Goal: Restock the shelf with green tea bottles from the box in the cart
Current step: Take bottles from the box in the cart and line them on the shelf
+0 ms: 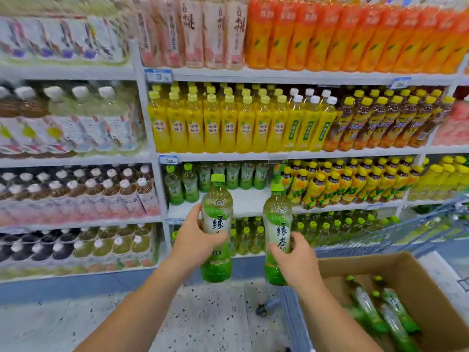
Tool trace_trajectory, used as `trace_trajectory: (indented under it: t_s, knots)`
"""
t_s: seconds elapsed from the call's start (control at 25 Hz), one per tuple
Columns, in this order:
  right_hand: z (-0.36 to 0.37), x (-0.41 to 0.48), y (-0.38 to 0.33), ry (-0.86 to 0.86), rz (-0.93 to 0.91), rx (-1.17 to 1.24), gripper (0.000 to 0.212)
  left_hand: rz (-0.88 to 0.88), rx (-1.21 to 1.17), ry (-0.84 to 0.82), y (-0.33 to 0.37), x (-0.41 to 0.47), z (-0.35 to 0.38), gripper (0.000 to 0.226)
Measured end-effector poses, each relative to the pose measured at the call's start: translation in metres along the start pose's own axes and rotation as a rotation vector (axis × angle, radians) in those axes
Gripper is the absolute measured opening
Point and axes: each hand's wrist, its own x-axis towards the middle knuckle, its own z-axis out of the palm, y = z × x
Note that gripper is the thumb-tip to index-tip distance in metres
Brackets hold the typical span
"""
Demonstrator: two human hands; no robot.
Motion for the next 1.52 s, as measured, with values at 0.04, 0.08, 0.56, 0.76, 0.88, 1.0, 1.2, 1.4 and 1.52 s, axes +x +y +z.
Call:
trace_trajectory:
  t_s: [0.04,0.08,0.56,0.76,0.88,1.0,1.2,1.4,1.52]
  knots:
    - [0.014,0.001,-0.006,-0.006,0.009,0.001,0.026,0.009,-0.002,0.006,-0.003,0.007,-0.013,0.074]
    - [0.028,0.002,-0.010,-0.009,0.018,0.007,0.028,0.018,0.000,0.008,-0.008,0.014,-0.024,0.074]
    - [0.149,0.103,0.000,-0.072,0.081,0.056,0.027,0.054,0.026,0.065,-0.072,0.141,-0.053,0.087]
    - [0.200,0.180,0.042,-0.037,0.114,0.029,0.042,0.112,0.047,0.149,-0.138,0.211,-0.037,0.077]
    - [0.225,0.221,0.067,-0.047,0.084,0.016,0.041,0.142,0.070,0.161,-0.173,0.246,-0.027,0.079]
    - [0.244,0.262,0.089,-0.062,-0.010,0.022,0.036,0.195,0.089,0.174,-0.201,0.284,-0.022,0.078]
    - [0.267,0.318,0.094,-0.060,-0.198,0.100,0.030,0.301,0.128,0.241,-0.216,0.338,-0.017,0.054]
    - [0.284,0.355,0.101,-0.061,-0.324,0.146,0.042,0.361,0.187,0.285,-0.230,0.375,-0.012,0.060]
    - [0.293,0.367,0.102,-0.055,-0.370,0.155,0.044,0.410,0.183,0.304,-0.235,0.384,-0.008,0.061]
